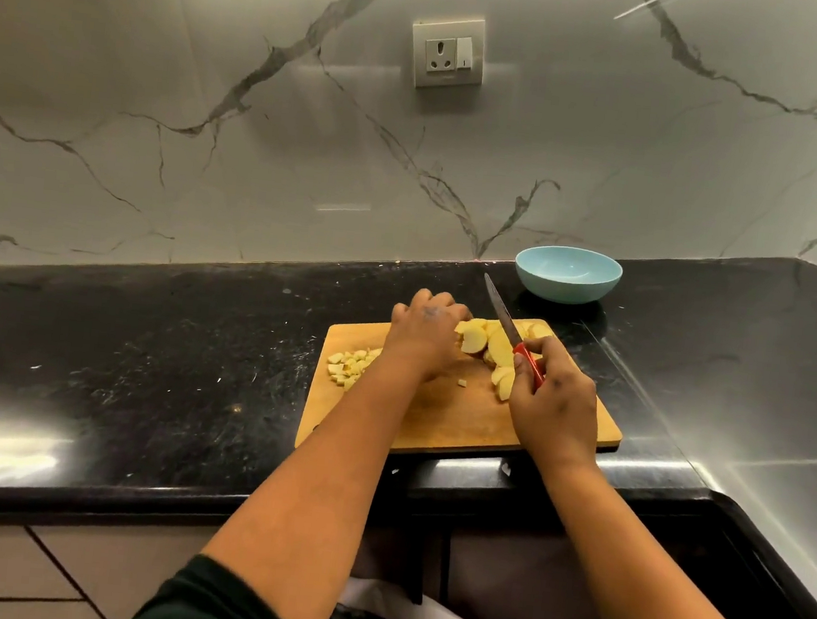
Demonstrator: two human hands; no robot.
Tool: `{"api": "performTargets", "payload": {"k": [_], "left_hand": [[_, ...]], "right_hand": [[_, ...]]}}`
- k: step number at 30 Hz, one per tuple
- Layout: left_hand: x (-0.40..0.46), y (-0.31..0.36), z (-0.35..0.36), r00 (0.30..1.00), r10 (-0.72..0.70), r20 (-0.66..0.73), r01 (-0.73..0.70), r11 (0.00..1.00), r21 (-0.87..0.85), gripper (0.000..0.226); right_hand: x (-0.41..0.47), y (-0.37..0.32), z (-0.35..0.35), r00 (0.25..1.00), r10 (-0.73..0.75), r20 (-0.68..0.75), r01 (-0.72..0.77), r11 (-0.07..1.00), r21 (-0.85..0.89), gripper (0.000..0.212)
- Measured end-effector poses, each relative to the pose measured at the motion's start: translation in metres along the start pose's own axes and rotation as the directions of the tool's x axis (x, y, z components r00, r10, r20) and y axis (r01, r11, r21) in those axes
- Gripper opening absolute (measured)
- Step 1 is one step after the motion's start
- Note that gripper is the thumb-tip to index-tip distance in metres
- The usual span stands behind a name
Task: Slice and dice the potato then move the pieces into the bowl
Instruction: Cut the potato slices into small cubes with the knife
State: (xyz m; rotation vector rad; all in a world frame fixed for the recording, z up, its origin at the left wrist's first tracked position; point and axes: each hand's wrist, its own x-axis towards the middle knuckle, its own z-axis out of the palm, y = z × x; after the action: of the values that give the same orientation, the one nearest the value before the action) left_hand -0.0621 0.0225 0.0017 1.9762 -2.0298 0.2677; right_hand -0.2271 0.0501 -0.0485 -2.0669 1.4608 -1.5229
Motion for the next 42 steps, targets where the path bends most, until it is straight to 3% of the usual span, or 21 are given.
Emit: {"api": "performTargets", "payload": {"k": [5,10,13,16,19,20,24,27,32,35,42], "left_hand": [[0.024,0.009,0.005,0.968,0.055,0.246,-0.053,0.999,-0.012,0.053],[0.026,0.006,0.005,0.990,0.035,0.137,-0.022,0.995,-0.097,0.035],[0.016,0.002,-0.003,0.998,-0.049,0.048,0.060,0.963,-0.262,0.022],[-0.004,-0.003,-0.016,0.971,-0.241,-0.002,0.203,0.821,-0.533,0.020],[-0.029,-0.001,-0.018,0.905,-0.381,0.187,0.386,0.556,-0.736,0.029],[-0.037,0.002,-0.015,0.888,-0.398,0.229,0.429,0.542,-0.722,0.028],[-0.056,0.011,-0.004,0.891,-0.450,0.067,0.421,0.761,-0.494,0.009],[-0.062,0.011,-0.001,0.898,-0.441,0.003,0.405,0.822,-0.400,0.009],[-0.061,0.004,-0.006,0.868,-0.461,0.186,0.493,0.745,-0.450,0.011],[-0.061,0.007,-0.008,0.850,-0.498,0.172,0.495,0.645,-0.582,0.005],[-0.067,0.010,-0.001,0.874,-0.471,0.124,0.450,0.684,-0.574,0.012]], "right_hand": [[0.002,0.001,0.001,1.000,0.009,0.011,-0.009,1.000,0.000,0.006],[0.002,0.000,0.001,1.000,-0.002,0.024,0.002,1.000,-0.005,0.008],[0.003,0.000,0.001,1.000,0.006,0.025,-0.006,1.000,0.005,0.008],[0.003,0.000,0.001,1.000,0.003,0.014,-0.003,1.000,0.013,0.008],[0.003,-0.001,0.000,1.000,0.010,0.016,-0.010,1.000,0.013,0.008],[0.003,-0.001,0.000,1.000,0.011,0.016,-0.011,1.000,0.011,0.008],[0.002,-0.004,-0.002,1.000,0.018,0.021,-0.018,1.000,-0.004,0.009],[-0.001,-0.007,-0.004,1.000,0.019,0.025,-0.018,1.000,-0.012,0.010],[-0.005,-0.014,-0.008,0.998,-0.009,0.056,0.011,0.999,-0.036,0.010],[-0.007,-0.020,-0.011,0.997,-0.003,0.081,0.007,0.999,-0.041,0.011],[-0.015,-0.039,-0.029,0.936,0.189,0.296,-0.148,0.976,-0.157,0.019]]}}
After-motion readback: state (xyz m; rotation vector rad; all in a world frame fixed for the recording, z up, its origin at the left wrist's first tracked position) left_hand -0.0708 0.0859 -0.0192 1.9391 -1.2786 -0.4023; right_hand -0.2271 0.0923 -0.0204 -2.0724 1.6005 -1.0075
